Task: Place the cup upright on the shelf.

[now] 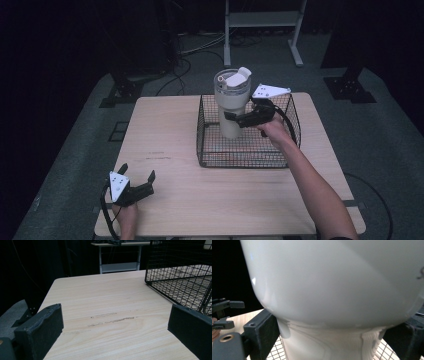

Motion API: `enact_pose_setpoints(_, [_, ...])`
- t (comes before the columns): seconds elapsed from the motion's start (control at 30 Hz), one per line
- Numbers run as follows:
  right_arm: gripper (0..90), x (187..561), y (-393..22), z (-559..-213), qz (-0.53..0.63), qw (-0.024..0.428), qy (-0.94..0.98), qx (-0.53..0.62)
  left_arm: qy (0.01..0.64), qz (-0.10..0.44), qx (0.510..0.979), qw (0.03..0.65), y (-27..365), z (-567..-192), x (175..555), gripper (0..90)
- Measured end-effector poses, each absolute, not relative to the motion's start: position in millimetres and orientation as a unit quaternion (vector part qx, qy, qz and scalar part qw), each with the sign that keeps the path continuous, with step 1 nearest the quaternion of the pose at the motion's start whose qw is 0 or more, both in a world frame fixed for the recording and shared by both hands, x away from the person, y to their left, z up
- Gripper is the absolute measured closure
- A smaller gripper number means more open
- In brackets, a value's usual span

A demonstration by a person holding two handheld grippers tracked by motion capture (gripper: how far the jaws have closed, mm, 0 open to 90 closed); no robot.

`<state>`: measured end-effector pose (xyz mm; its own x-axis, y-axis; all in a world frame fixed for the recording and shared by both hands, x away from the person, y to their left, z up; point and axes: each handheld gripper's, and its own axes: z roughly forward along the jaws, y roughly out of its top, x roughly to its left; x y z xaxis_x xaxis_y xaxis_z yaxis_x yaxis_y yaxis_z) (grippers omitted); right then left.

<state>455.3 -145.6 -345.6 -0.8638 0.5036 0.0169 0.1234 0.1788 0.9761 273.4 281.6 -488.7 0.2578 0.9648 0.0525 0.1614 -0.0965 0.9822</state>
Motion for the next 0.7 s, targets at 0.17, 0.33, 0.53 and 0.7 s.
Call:
enact_pose_setpoints(0.17, [8.9, 462.2, -142.4, -358.1, 0.606, 0.149, 0.753, 0.209, 0.453, 0.406, 0.62, 0.495, 281.9, -488.6, 273.4, 0.0])
enact_pose_setpoints(0.33, [8.9, 471.8, -138.2, -373.6, 0.6, 0.142, 0.759, 0.211, 0.453, 0.406, 0.62, 0.495, 282.1, -488.6, 273.4, 0.0])
enact_pose_setpoints(0.53, [8.9, 481.2, -135.8, -388.1, 0.592, 0.134, 0.765, 0.215, 0.453, 0.405, 0.62, 0.496, 282.2, -488.6, 273.3, 0.0])
enact_pose_setpoints(0.7, [8.9, 488.0, -134.9, -397.8, 0.582, 0.128, 0.772, 0.219, 0.453, 0.406, 0.619, 0.497, 282.2, -488.7, 273.4, 0.0])
